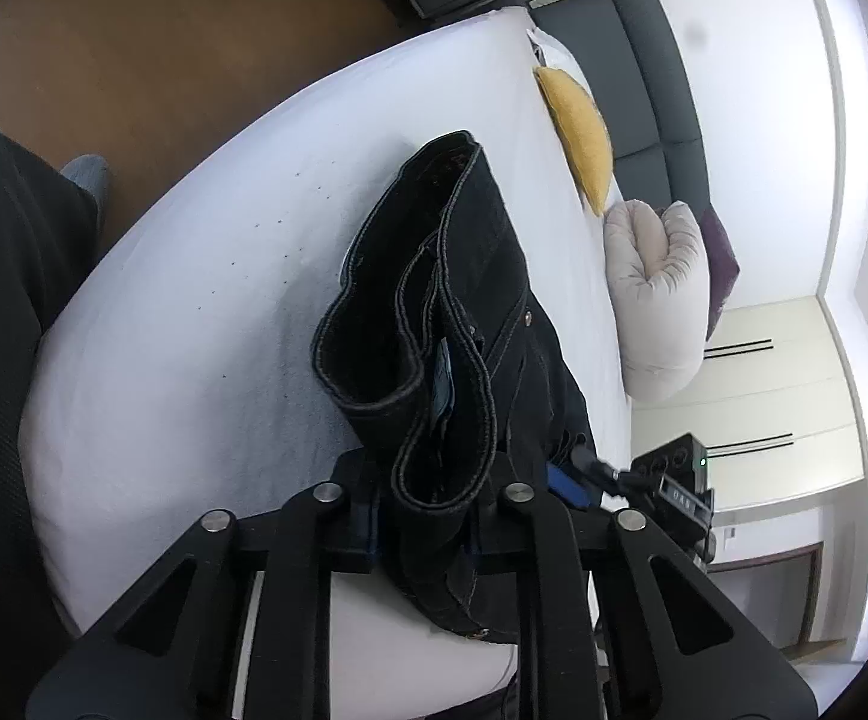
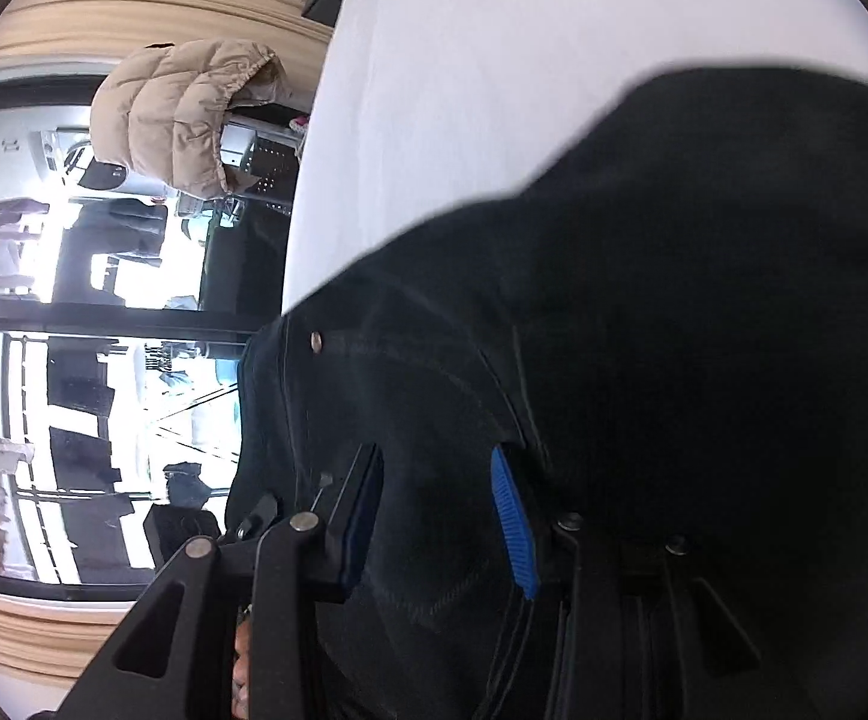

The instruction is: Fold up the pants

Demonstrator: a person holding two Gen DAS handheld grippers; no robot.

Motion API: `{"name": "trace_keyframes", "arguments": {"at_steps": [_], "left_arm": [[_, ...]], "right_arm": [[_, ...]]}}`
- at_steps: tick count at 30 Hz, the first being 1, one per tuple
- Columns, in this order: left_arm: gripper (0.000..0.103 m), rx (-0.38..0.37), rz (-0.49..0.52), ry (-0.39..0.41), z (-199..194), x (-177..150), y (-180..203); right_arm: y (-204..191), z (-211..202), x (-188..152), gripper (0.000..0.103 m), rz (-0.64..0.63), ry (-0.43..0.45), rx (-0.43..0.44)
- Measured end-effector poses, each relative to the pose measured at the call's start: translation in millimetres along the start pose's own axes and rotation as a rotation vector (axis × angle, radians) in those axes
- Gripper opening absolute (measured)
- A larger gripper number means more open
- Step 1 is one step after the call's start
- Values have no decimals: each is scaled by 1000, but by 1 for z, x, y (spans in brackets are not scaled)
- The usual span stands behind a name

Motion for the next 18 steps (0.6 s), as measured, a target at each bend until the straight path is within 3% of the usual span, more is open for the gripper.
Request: {"name": "trace_keyframes", "arguments": {"at_steps": [6,11,18], "left_arm": [[14,22,57,14,4,9,17],[14,30,138,27,2,19,43],[14,55,369,59,5,33,111]], "right_arm": [[15,-14,-44,43,-17,-29,-25],[26,-22,-80,43,-35,-18,3],[21,-43,-74,47,-26,26,75]]}}
Point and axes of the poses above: each gripper's, at about its wrist camera, not at the fingertips, and z roughly the way its jaws point, y to its right, x to its top, the point moved 7 cm from there along z, roughly the way its jaws point, and after that the axes turned 15 degrees about z, right-handed, at the moved point
